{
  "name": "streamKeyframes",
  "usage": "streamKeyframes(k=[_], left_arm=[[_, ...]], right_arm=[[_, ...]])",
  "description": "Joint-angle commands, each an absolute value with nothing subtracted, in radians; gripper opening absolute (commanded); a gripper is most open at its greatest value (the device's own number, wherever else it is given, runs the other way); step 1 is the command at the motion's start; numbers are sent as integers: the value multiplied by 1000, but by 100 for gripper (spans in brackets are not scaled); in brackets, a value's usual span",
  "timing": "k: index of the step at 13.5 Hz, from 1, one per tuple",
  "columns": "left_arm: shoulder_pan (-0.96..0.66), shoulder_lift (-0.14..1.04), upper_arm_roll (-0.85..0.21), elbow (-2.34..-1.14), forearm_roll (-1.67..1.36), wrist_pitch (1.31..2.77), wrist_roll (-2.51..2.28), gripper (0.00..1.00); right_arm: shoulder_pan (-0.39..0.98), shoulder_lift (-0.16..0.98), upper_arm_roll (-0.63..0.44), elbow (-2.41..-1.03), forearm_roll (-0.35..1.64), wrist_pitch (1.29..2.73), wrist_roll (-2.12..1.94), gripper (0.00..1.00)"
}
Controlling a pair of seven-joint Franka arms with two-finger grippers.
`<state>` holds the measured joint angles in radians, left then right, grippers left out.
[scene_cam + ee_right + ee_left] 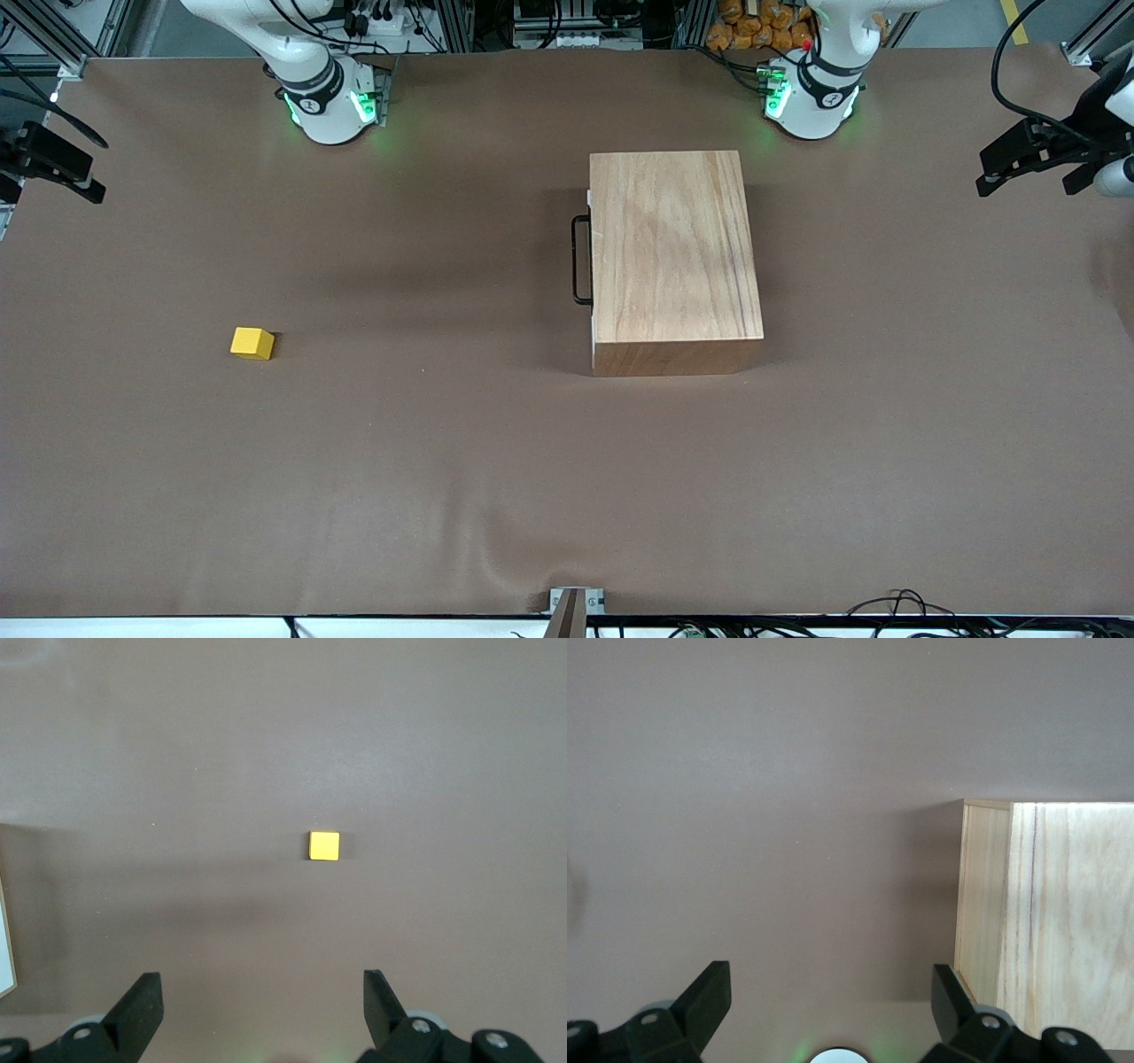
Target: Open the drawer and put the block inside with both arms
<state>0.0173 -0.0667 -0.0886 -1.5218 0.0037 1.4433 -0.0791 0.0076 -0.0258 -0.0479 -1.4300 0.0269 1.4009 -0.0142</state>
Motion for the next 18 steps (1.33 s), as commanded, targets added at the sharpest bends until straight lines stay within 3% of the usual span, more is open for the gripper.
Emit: streamKeyframes(k=[1, 18], left_arm=[[21, -69, -87, -1502, 6, 1414, -78, 100], [28, -28, -87, -1483, 9, 1425, -81, 100]], right_arm=[[-3, -15, -37, -1405, 12, 1385, -6, 100], [-6, -14, -37, -1407, 12, 1384, -5, 100]])
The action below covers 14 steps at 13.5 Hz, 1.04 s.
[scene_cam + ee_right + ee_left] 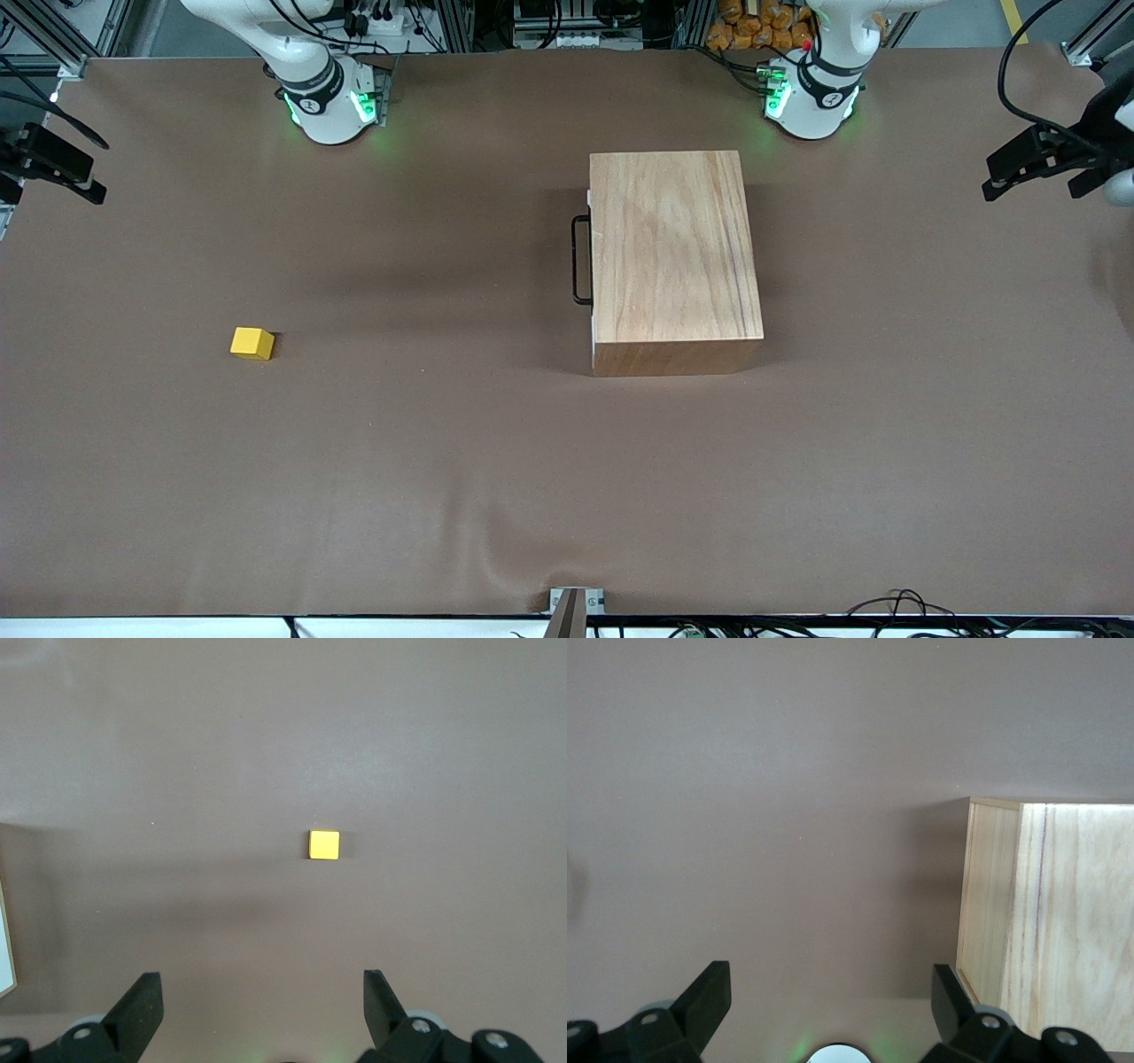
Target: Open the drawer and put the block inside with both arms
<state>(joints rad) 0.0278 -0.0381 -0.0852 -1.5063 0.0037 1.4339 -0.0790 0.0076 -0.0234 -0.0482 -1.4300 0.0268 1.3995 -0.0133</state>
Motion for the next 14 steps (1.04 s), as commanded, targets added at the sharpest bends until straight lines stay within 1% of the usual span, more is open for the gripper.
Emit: streamKeyframes(k=[1, 10, 11, 14], left_arm=[[22, -28, -89, -1483, 9, 1427, -86, 100], [-8, -12, -100, -1460, 6, 1424, -112, 100], [-33, 7, -101, -1450, 5, 1424, -136, 100], [-150, 105, -100, -1359, 6, 1424, -260, 100]], right_arm=[[-6, -14, -37, -1407, 12, 1384, -5, 100], [-3, -14, -37, -1407, 14, 1385, -5, 100], [-5, -14, -37, -1407, 14, 1384, -5, 100], [-18, -14, -38, -1407, 14, 1382, -5, 100]])
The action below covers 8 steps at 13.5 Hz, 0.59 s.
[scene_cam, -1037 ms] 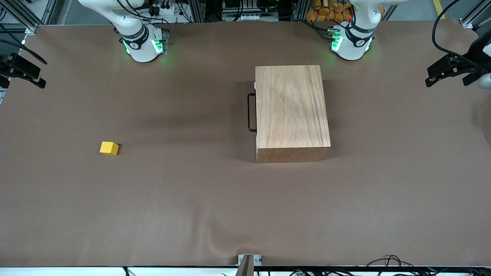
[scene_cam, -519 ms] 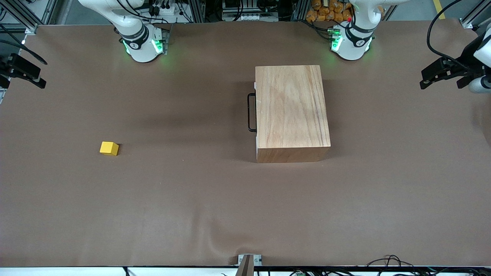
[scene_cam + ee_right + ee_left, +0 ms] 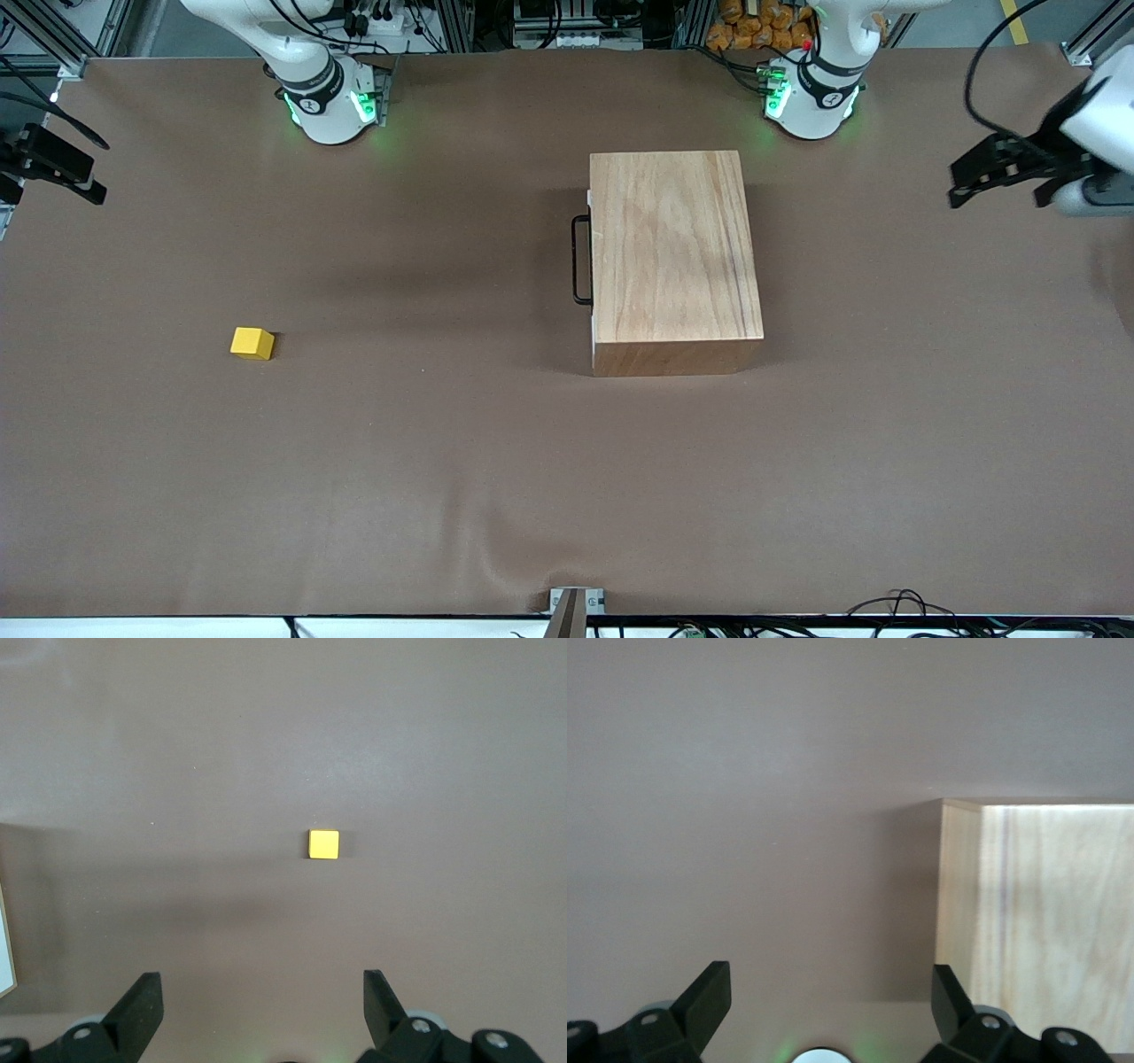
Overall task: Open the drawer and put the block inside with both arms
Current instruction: 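Move the left gripper to the black drawer handle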
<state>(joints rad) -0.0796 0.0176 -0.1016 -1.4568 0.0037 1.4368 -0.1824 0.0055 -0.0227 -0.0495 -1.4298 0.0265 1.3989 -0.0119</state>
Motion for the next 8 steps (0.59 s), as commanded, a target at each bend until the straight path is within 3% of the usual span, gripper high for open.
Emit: streamKeyframes(k=[1, 8], left_arm=[[-194, 133, -100, -1339, 9, 1424, -309, 100], [-472, 284, -94, -1310, 44, 1503, -624, 100]], right_arm=[[-21, -12, -38, -1408, 12, 1378, -6, 100], [-20, -12, -38, -1408, 14, 1367, -5, 100]])
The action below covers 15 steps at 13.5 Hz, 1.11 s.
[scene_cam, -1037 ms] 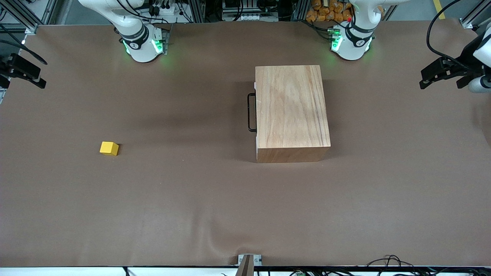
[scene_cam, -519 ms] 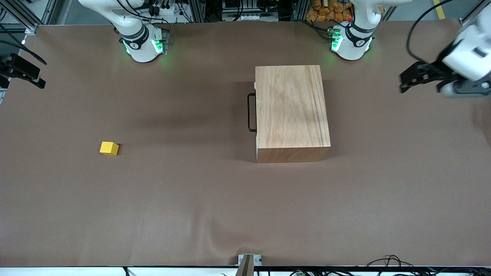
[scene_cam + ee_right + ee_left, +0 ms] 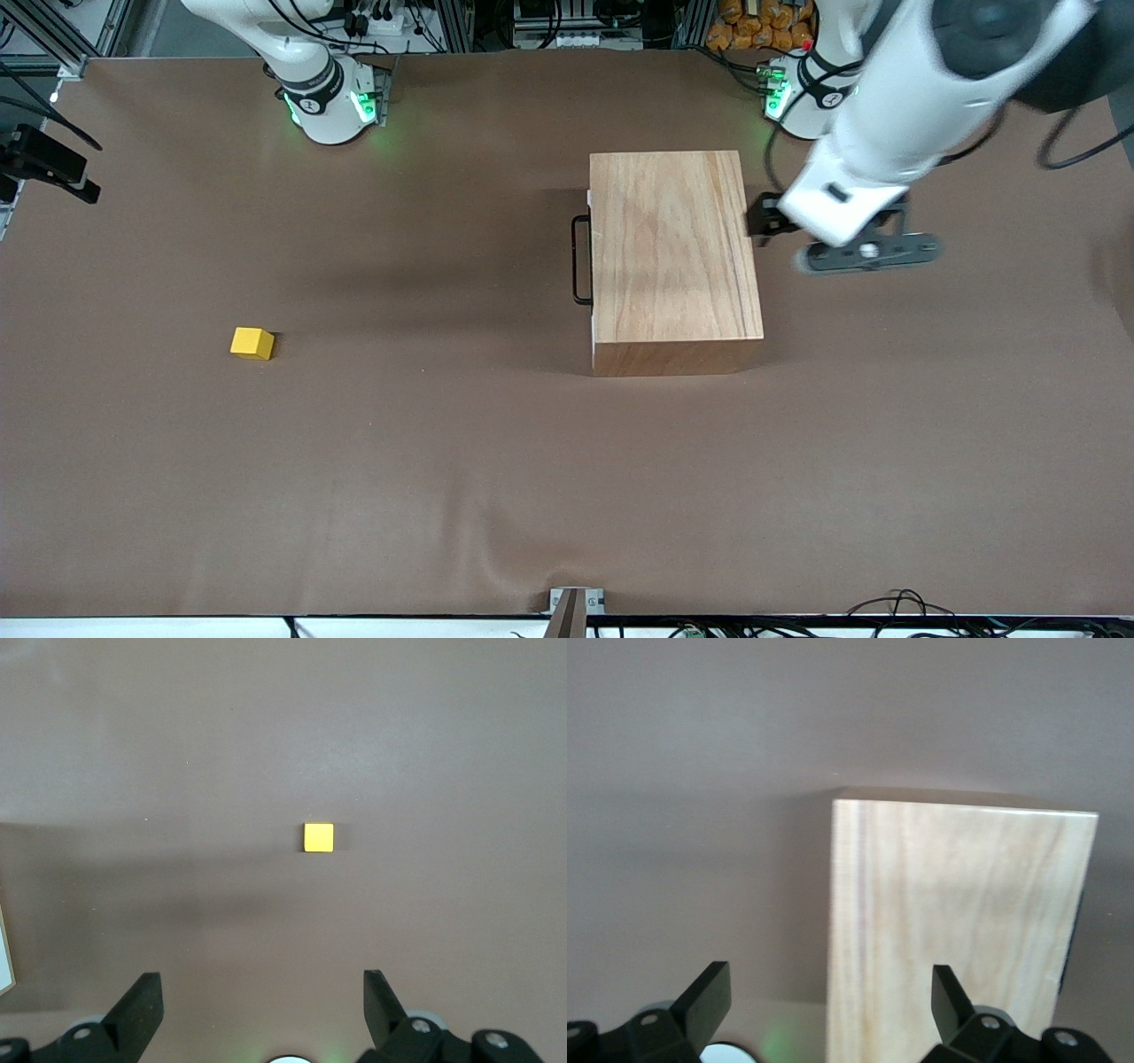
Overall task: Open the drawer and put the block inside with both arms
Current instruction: 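Move the left gripper to the black drawer handle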
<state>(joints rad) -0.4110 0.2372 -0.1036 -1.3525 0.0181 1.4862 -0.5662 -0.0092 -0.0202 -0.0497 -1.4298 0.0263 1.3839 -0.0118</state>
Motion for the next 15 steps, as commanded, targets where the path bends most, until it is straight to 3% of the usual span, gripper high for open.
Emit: streamKeyframes(k=[1, 6, 10, 13, 15], left_arm=[[-518, 307, -91, -1307, 48, 1531, -681, 100], [-704, 494, -84, -1158, 92, 1609, -949, 100], [-855, 636, 3, -1057, 92, 1677, -1061, 100], [-969, 692, 96, -1046, 91, 1715, -1103, 100], [-977, 719, 101, -1046, 91, 1742, -1118, 100]], right_arm=[[-18, -12, -38, -1408, 12, 1362, -5, 100], [-20, -12, -38, -1408, 12, 1362, -6, 100], [-18, -12, -38, -1408, 14, 1362, -6, 100], [-21, -12, -38, -1407, 14, 1364, -5, 100], [-21, -12, -38, -1407, 14, 1364, -5, 100]])
